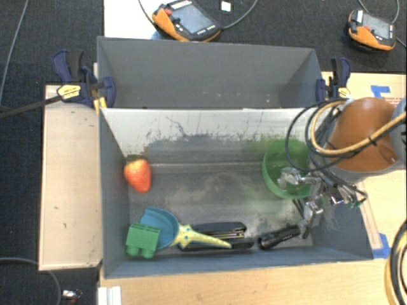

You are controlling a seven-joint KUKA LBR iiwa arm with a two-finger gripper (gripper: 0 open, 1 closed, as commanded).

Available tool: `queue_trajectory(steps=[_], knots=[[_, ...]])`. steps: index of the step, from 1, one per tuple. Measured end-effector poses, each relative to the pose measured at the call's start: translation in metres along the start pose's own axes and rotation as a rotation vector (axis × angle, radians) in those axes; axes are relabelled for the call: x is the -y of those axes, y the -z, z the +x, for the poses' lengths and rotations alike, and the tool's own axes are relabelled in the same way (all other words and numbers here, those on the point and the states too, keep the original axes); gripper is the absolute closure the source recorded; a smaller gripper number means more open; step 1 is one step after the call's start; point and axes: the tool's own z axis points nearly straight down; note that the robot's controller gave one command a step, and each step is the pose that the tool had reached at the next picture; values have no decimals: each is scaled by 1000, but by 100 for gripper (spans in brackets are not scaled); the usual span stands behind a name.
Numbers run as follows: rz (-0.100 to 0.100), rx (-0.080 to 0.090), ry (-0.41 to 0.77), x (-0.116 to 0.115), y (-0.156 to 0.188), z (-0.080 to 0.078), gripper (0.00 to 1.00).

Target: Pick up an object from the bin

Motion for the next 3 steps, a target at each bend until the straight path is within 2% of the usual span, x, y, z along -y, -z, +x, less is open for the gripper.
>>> queue_trajectory(steps=[1,2,3], knots=[[-1,1,-581,26,-34,7,0],[8,18,151,-48,-30,25,100],[8,18,148,-46,-30,25,100]])
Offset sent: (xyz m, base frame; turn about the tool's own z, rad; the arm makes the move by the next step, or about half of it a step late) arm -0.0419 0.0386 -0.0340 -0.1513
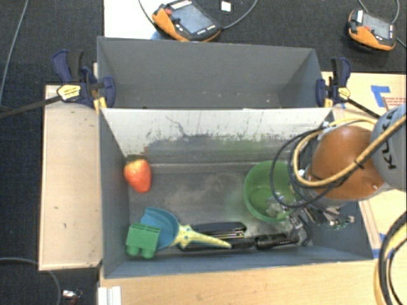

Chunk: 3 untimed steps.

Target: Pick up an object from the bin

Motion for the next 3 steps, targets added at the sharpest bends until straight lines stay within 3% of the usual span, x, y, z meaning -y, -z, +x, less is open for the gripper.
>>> queue_trajectory(steps=[2,3], knots=[[2,6,-4,1,41,-2,100],[-3,-2,-5,0,50,0,100]])
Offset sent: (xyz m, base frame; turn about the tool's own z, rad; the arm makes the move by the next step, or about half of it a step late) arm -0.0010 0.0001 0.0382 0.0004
